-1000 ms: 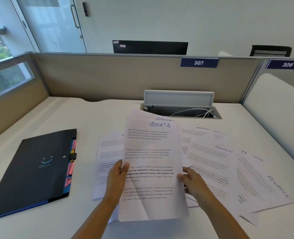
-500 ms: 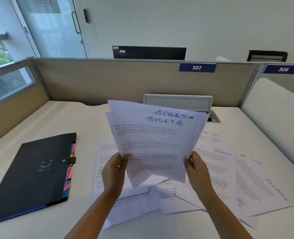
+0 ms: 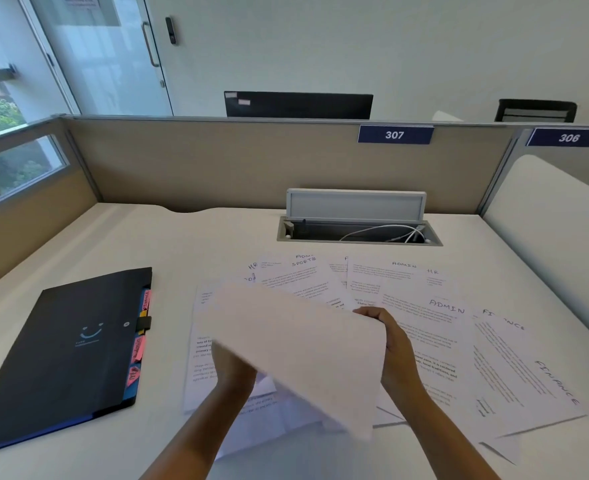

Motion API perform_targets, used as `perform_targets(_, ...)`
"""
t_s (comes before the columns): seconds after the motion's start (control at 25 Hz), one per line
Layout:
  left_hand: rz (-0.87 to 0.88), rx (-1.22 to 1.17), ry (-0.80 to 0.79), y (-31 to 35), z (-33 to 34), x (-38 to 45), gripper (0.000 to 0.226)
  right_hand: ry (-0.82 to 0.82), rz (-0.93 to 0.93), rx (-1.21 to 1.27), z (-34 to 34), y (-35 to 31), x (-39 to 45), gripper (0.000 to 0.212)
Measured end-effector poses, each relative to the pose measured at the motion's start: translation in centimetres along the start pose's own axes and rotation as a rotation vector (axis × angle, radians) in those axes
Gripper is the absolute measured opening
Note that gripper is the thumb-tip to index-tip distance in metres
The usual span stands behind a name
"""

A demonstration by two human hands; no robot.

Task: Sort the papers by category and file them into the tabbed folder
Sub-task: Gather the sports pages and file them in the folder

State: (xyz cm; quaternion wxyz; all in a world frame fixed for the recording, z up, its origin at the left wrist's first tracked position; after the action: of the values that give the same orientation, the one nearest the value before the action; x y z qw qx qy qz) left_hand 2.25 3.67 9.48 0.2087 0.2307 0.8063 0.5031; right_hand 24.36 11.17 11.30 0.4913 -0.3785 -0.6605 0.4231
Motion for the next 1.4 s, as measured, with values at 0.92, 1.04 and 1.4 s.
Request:
perform_targets(0.92, 0.119, 0.141, -0.192, -3.6, 2.4, -2.1, 0.037, -0.105, 0.078, -0.256, 0.8, 6.0, -2.7, 0.019)
perform_targets(1.04, 0.059, 0.062, -0.168, -3.8, 2.2, -1.8, 0.027, -0.118, 0.086, -0.289, 0.6, 6.4, -2.4, 0.014)
perform_targets(1.4, 0.002, 0.016, 0.014, -5.9, 0.1, 0.2, 0.022, -0.165, 0.211, -0.2, 1.6, 6.6, -1.7, 0.016)
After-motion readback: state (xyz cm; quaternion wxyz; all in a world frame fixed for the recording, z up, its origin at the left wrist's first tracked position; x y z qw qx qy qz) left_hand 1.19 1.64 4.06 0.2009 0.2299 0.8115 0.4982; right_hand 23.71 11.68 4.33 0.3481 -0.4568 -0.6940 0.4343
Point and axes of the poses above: each hand's wrist, its own x-axis towards the middle knuckle, its own z-axis out of the palm, y = z × x, the point moved 5 cm from there along x, towards the middle knuckle, and after that the axes turned 12 degrees about -z, right-handed, at the moved point
